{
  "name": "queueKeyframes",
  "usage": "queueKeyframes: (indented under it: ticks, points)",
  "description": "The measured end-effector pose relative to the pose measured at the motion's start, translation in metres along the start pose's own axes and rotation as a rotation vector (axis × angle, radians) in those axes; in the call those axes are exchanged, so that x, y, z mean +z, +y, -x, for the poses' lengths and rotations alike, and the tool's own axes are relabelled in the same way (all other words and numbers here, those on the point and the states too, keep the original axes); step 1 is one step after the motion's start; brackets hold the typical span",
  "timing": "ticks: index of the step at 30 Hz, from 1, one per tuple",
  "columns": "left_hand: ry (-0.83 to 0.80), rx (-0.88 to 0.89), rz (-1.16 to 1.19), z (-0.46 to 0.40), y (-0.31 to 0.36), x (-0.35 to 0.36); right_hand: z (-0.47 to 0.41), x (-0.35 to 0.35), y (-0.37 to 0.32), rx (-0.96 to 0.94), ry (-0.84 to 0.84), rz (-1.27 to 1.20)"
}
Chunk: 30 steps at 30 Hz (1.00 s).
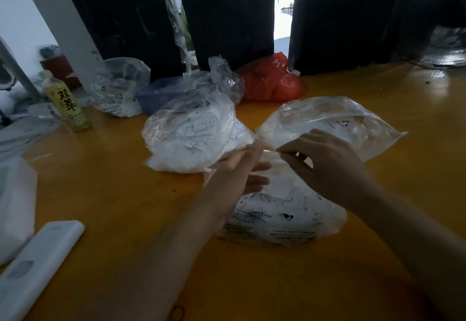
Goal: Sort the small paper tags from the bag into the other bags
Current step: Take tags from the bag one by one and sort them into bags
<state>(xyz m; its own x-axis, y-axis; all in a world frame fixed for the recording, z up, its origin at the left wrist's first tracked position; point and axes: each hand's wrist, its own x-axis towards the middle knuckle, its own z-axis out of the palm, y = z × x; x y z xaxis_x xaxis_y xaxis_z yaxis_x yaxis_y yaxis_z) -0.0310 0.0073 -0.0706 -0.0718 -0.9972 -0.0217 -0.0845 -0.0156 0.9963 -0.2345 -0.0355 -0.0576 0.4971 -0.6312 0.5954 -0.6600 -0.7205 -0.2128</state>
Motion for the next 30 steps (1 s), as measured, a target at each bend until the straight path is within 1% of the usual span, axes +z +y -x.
queueKeyframes:
  ticks: [2, 4, 6, 9, 11, 13, 15, 17, 20, 23, 25, 27, 28, 30]
  points:
    - [-0.007, 0.004, 0.063, 0.002, -0.006, -0.001, 0.001, 0.003, -0.003, -0.041, -0.05, 0.001]
    - [0.042, 0.041, 0.047, 0.004, -0.012, -0.001, 0.003, 0.007, -0.004, -0.057, -0.074, 0.009]
    - [0.098, 0.044, 0.087, 0.005, -0.012, -0.001, 0.003, 0.01, -0.003, -0.034, -0.063, -0.006]
    - [0.148, -0.001, 0.207, 0.003, -0.013, -0.001, 0.004, 0.013, -0.005, 0.133, -0.02, -0.153]
    - [0.146, 0.005, 0.269, 0.002, -0.013, 0.0, 0.004, 0.015, -0.008, 0.268, -0.025, -0.287]
    - [0.127, 0.037, 0.3, 0.003, -0.012, 0.0, 0.004, 0.014, -0.01, 0.394, -0.113, -0.457]
    - [0.112, 0.065, 0.299, 0.005, -0.011, 0.0, 0.004, 0.011, -0.011, 0.473, -0.201, -0.649]
    - [0.101, 0.102, 0.256, 0.006, -0.012, 0.0, 0.005, 0.009, -0.012, 0.495, -0.208, -0.809]
    - [0.122, 0.153, 0.179, 0.006, -0.015, 0.001, 0.006, 0.01, -0.015, 0.557, -0.144, -0.98]
    - [0.138, 0.199, 0.129, 0.007, -0.017, 0.001, 0.006, 0.012, -0.017, 0.662, -0.137, -1.032]
    - [0.147, 0.235, 0.073, 0.007, -0.018, 0.002, 0.006, 0.011, -0.016, 0.722, -0.218, -1.092]
    - [0.172, 0.262, -0.02, 0.008, -0.02, 0.004, 0.008, 0.012, -0.017, 0.712, -0.267, -1.091]
    - [0.185, 0.269, -0.078, 0.008, -0.021, 0.004, 0.008, 0.013, -0.017, 0.697, -0.238, -1.065]
    - [0.173, 0.256, -0.152, 0.008, -0.022, 0.004, 0.008, 0.013, -0.016, 0.669, -0.129, -1.012]
